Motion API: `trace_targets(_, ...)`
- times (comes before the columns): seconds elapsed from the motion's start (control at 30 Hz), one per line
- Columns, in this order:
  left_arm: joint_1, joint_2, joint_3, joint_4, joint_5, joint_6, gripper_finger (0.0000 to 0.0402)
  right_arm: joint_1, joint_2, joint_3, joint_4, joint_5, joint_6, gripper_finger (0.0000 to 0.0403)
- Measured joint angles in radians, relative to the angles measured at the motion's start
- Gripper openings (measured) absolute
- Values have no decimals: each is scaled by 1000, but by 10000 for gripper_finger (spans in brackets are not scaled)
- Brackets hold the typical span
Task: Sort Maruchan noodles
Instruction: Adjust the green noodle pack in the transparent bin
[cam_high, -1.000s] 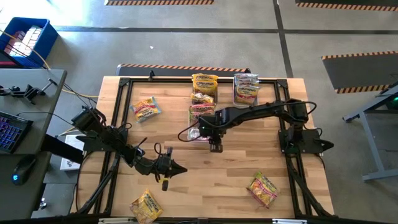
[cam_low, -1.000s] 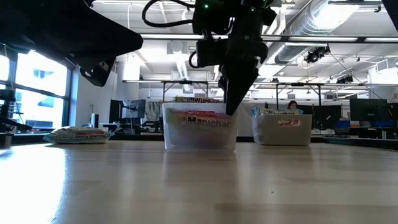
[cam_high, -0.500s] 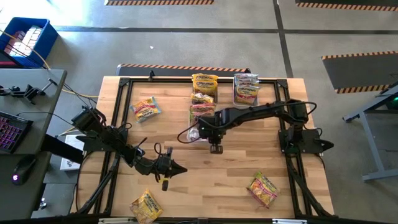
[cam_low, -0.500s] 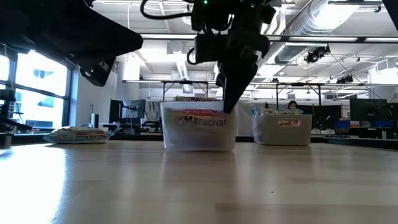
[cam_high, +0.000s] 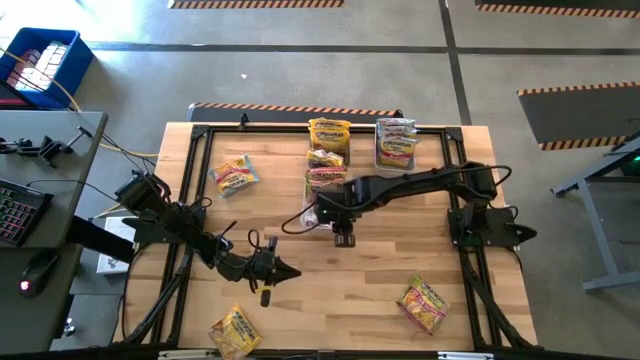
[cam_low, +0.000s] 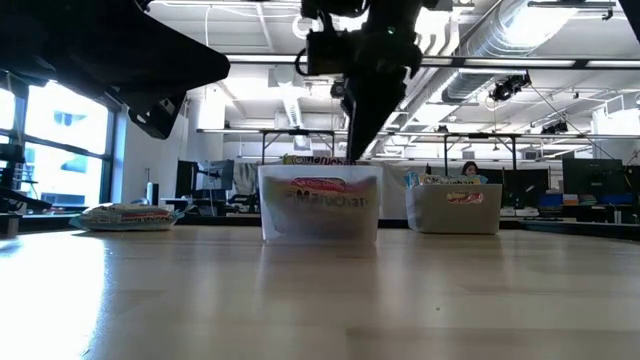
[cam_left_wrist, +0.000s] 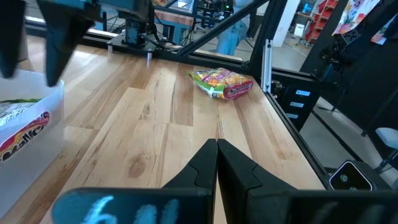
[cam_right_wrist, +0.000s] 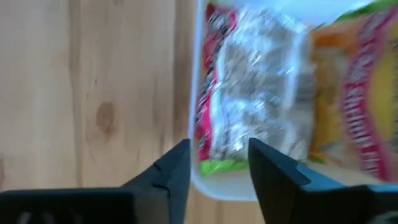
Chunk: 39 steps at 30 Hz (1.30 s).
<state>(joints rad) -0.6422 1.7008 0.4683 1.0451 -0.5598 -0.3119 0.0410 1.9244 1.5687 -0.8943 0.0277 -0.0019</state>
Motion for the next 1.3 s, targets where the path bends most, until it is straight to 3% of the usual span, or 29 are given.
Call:
trace_targets(0.13,0,0,0,0,0,0,3,-25,0,14,49,18,-33,159)
trace_targets(0.27,0,0,0,0,0,0,3,-73,15,-3,126,-105,-16,161)
trace_targets(0.63,0,0,0,-1,0,1,3,-82,84,-9,251,-201,-22,161)
trace_targets(1.3,0,0,0,0,10,1,3,-93,96,-9,268,-198,3,149)
